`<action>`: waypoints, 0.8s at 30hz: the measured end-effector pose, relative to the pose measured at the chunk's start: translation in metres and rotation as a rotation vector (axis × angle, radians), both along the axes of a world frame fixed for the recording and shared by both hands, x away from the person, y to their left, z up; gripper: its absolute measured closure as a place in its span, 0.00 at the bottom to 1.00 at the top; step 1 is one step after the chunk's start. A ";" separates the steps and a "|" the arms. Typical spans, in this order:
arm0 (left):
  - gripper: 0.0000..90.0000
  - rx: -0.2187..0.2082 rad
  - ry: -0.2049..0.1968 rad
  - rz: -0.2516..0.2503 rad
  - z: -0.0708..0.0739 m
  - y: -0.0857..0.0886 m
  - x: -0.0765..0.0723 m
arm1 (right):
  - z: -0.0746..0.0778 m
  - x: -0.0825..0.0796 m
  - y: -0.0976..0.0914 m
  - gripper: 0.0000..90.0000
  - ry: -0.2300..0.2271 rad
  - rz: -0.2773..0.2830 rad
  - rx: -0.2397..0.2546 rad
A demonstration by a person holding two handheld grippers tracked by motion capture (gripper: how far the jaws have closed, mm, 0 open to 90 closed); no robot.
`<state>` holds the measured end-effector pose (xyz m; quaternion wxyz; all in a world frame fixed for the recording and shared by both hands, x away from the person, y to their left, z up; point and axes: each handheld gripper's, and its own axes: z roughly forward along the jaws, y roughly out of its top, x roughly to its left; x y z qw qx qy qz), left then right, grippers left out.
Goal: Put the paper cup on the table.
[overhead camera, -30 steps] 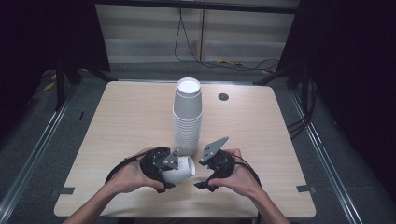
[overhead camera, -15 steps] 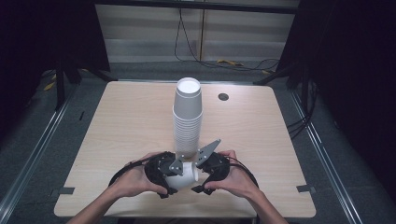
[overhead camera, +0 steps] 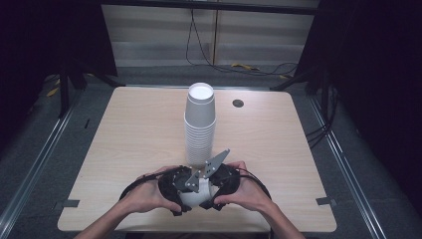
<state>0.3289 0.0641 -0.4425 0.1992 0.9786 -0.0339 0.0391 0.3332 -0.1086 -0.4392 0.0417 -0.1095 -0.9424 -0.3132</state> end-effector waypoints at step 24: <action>0.17 -0.029 0.014 -0.047 -0.001 -0.002 -0.001 | -0.001 -0.003 0.003 0.24 -0.010 0.004 0.027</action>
